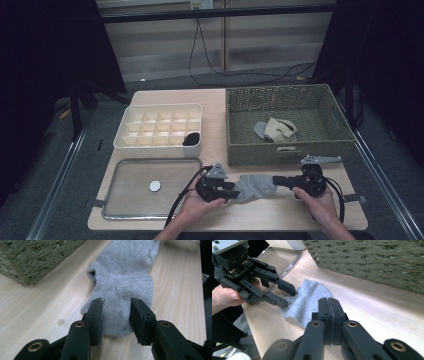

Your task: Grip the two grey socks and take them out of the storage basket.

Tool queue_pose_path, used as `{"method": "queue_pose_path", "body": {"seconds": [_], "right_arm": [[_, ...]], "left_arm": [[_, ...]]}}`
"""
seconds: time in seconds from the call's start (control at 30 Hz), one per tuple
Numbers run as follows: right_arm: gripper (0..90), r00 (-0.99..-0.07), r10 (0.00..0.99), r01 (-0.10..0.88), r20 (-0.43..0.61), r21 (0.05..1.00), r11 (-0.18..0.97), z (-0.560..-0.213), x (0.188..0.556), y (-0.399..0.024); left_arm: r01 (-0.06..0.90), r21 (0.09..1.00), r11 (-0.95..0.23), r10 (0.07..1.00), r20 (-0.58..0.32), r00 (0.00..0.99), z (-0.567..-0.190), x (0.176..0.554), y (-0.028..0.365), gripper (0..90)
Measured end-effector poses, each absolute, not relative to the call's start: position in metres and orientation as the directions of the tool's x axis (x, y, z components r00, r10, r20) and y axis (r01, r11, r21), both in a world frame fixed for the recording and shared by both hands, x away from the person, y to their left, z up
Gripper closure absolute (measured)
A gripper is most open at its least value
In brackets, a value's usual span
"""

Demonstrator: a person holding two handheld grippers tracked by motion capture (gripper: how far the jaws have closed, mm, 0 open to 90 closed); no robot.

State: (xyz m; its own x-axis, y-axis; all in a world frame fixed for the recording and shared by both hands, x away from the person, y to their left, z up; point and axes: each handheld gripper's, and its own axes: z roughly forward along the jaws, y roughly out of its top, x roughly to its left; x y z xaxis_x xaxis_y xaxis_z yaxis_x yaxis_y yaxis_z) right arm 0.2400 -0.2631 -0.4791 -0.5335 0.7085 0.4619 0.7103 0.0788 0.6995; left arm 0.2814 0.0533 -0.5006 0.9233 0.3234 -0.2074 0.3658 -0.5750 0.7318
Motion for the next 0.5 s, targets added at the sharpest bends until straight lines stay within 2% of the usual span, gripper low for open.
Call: {"method": "queue_pose_path", "body": {"seconds": [0.3, 0.5], "right_arm": [[87.0, -0.533, 0.721, 0.694, 0.444, 0.717, 0.072, -0.475, 0.238, -0.266], [86.9, -0.543, 0.706, 0.685, 0.454, 0.726, 0.061, -0.470, 0.236, -0.271]], "left_arm": [[0.361, 0.739, -0.569, 0.317, -0.208, 0.925, -0.494, 0.279, 0.058, 70.5], [0.380, 0.737, -0.559, 0.295, -0.252, 0.922, -0.490, 0.274, 0.058, 75.8]]}}
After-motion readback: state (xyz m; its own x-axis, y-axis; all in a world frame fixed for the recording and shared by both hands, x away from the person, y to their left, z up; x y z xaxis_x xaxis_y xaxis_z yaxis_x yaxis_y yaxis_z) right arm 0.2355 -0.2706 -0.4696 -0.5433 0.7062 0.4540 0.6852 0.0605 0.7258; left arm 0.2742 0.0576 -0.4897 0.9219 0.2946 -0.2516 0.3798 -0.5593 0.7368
